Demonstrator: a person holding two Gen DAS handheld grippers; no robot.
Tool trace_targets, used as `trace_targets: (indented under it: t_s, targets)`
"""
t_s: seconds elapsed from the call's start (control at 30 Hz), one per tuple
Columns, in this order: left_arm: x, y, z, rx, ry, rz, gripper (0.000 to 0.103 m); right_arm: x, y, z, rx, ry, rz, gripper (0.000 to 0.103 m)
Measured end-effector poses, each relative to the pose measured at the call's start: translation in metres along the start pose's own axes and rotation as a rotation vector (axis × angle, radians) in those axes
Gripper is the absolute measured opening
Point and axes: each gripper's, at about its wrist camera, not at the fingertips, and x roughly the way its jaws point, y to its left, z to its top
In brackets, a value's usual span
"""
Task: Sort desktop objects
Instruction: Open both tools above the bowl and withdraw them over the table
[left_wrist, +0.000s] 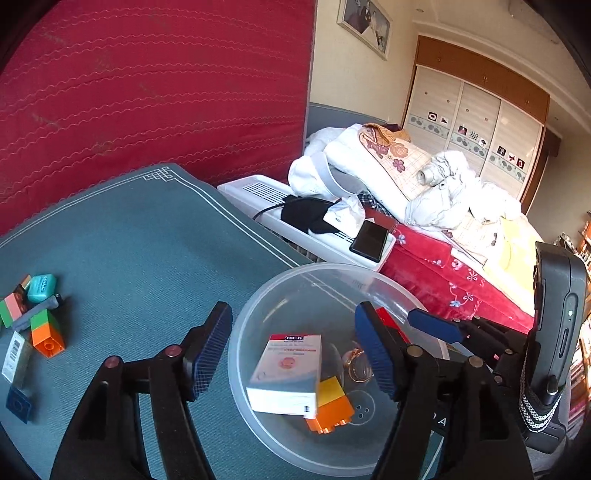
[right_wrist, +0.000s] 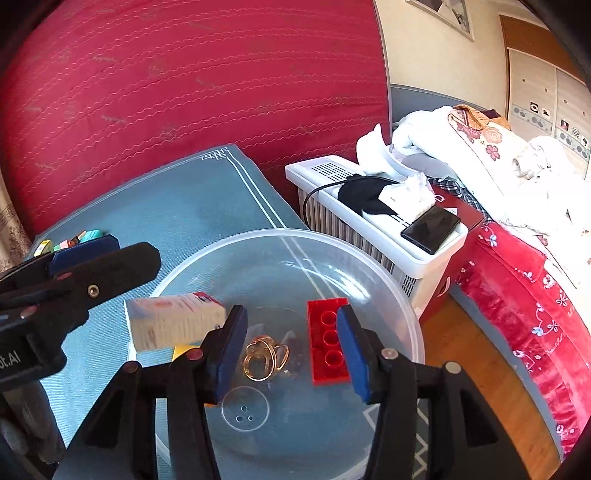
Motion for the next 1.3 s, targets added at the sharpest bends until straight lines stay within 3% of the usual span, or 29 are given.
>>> trace_targets:
  t_s: [0.37,0.53,1.3]
  targets:
    - [-0.010,0.017,-0.009,-0.024,0.003,0.058,0.072,0.000,0.018,0.001,-0.015,0.003,0.029,0.055]
    - [-0.017,0.030,-0.013,-0.041,0.002,0.081,0.072,-0.002,0.029,0.001,-0.024,0.003,0.039,0.061]
    - [-0.061,0.099,-0.043,-0.160,-0.005,0.220,0.072,0.008,0.103,0.004,-0.116,0.020,0.122,0.065]
